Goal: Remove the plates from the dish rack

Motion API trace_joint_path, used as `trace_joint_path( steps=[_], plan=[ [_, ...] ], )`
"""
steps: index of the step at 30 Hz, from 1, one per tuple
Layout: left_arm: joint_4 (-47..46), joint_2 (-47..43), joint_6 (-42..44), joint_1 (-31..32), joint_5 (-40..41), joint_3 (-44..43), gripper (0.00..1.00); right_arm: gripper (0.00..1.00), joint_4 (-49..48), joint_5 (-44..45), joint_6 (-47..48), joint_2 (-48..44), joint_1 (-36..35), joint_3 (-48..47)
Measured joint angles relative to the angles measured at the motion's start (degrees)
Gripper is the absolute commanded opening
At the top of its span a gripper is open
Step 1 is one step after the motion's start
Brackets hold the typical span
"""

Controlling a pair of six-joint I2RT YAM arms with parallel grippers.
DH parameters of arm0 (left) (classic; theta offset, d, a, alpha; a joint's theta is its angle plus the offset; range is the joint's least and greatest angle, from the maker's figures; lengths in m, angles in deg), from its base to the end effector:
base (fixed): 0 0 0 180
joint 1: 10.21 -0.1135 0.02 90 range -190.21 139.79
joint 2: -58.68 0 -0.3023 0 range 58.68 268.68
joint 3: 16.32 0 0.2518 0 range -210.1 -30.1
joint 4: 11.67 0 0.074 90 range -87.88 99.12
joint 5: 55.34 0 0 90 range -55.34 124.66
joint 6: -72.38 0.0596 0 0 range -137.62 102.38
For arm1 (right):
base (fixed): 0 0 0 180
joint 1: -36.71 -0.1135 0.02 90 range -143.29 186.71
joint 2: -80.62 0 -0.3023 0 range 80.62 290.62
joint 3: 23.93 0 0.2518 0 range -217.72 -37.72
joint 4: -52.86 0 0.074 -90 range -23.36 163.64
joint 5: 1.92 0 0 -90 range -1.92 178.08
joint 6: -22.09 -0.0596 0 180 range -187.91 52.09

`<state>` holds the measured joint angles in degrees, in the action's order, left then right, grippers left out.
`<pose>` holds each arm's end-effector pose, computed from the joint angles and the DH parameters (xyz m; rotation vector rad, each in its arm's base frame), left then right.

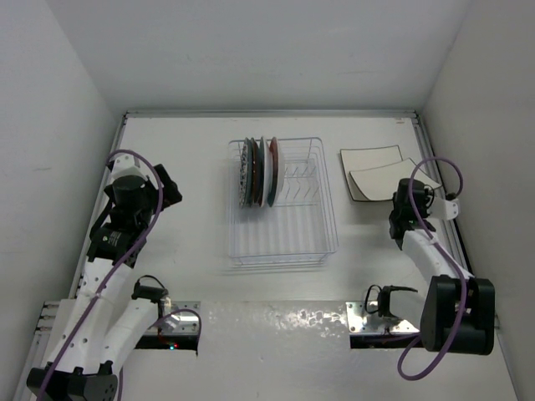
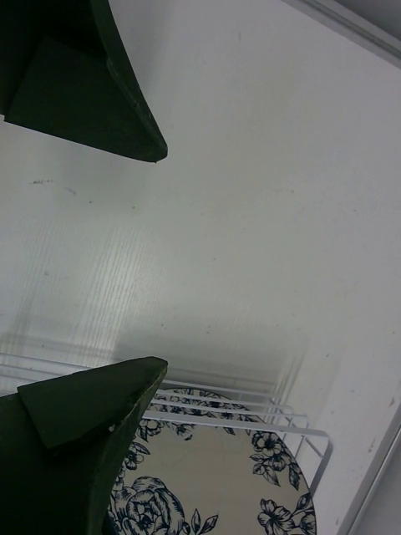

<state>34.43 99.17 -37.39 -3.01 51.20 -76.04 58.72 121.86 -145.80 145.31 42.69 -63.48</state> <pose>0.1458 -0.0013 0.3335 -0.3986 1.9792 -0.0039 0.2199 -0.0564 0.2162 1.5828 1.2508 0.1718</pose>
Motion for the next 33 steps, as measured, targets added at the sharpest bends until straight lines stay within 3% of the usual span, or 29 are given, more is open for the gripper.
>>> trace_joint_path(
  steps=[5,8,11,18,24,33],
  plan=[
    [0.02,0.02,0.0,0.0,-0.15,0.0,1.0,0.03,1.33,-0.04,-2.62,0.0,0.0,1.77],
    [0.0,0.02,0.02,0.0,-0.24,0.0,1.0,0.12,1.81,-0.61,-4.09,0.15,0.09,1.81],
    [0.0,0.02,0.02,0.02,-0.33,0.0,1.0,0.3,2.29,-1.66,-5.51,0.79,0.2,1.79],
    [0.0,0.02,0.02,0.26,-0.37,0.0,1.0,0.36,7.58,-5.73,-6.95,3.8,0.22,0.98],
    [-0.02,0.07,0.02,0.28,-0.5,0.0,1.0,0.69,13.7,-7.58,-4.13,8.7,0.24,-5.35],
    [-0.04,0.17,0.02,0.44,-0.55,0.0,1.0,0.82,16.63,-11.45,0.33,16.61,0.31,-12.96]
  ],
)
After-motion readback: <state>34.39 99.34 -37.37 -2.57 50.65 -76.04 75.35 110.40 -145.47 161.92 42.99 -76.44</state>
